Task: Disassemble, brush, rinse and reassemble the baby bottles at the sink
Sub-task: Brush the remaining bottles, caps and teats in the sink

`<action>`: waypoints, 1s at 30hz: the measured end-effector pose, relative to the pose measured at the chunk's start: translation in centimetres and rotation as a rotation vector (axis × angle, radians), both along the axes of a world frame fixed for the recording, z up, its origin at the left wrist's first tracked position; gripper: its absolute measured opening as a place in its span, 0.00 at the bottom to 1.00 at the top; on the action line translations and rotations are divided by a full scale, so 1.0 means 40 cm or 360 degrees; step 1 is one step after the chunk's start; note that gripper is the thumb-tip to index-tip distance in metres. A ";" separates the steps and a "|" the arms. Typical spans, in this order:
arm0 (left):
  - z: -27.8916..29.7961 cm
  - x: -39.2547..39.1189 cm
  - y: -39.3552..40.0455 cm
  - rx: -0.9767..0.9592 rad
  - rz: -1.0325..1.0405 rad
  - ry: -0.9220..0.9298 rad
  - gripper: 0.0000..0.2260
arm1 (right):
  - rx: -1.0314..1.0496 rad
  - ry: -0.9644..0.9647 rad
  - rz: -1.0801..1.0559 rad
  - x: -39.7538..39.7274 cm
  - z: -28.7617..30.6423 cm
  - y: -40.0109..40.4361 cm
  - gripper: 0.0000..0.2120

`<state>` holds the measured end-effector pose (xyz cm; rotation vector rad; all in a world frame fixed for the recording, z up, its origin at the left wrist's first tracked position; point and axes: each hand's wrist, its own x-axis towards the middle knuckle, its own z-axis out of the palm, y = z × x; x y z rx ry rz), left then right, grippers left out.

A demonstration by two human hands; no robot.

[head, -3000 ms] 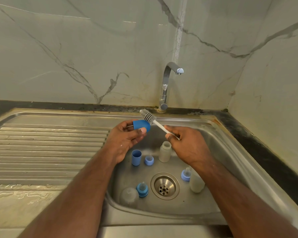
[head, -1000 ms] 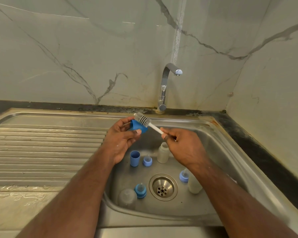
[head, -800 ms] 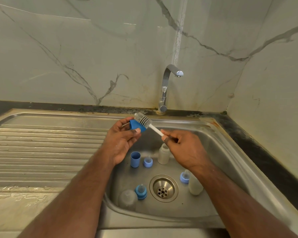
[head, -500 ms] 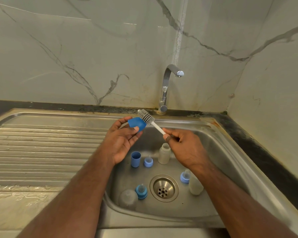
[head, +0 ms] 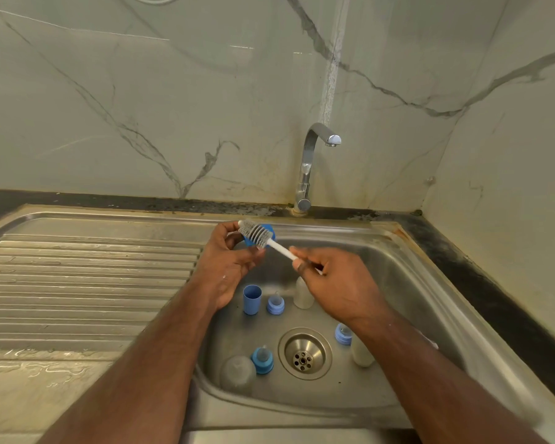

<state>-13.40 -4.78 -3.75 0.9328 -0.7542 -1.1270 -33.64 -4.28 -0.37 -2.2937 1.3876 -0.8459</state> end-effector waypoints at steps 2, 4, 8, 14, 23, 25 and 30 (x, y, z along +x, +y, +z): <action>-0.003 0.004 -0.002 -0.0025 -0.0003 -0.0057 0.21 | -0.0059 0.0139 -0.0092 -0.002 0.007 -0.011 0.17; -0.008 0.006 -0.003 -0.0044 -0.0002 -0.0133 0.21 | -0.0051 0.0132 -0.0182 -0.010 0.012 -0.024 0.17; -0.016 0.008 -0.014 -0.0008 0.0040 -0.0156 0.24 | -0.0030 0.0127 -0.0029 0.002 0.005 -0.002 0.17; -0.020 0.003 -0.014 -0.0012 0.0077 -0.0300 0.25 | -0.0011 0.0106 -0.0131 -0.008 0.009 -0.020 0.17; -0.024 0.010 -0.018 -0.0005 0.0118 -0.0309 0.25 | 0.0134 -0.0102 -0.0148 -0.028 0.000 -0.032 0.16; -0.021 0.006 -0.016 -0.0030 0.0082 -0.0282 0.25 | 0.0189 -0.0170 -0.0097 -0.024 -0.004 -0.026 0.15; -0.025 0.015 -0.010 -0.0033 0.0147 -0.0382 0.26 | 0.0137 -0.0067 -0.0126 -0.031 0.001 -0.028 0.16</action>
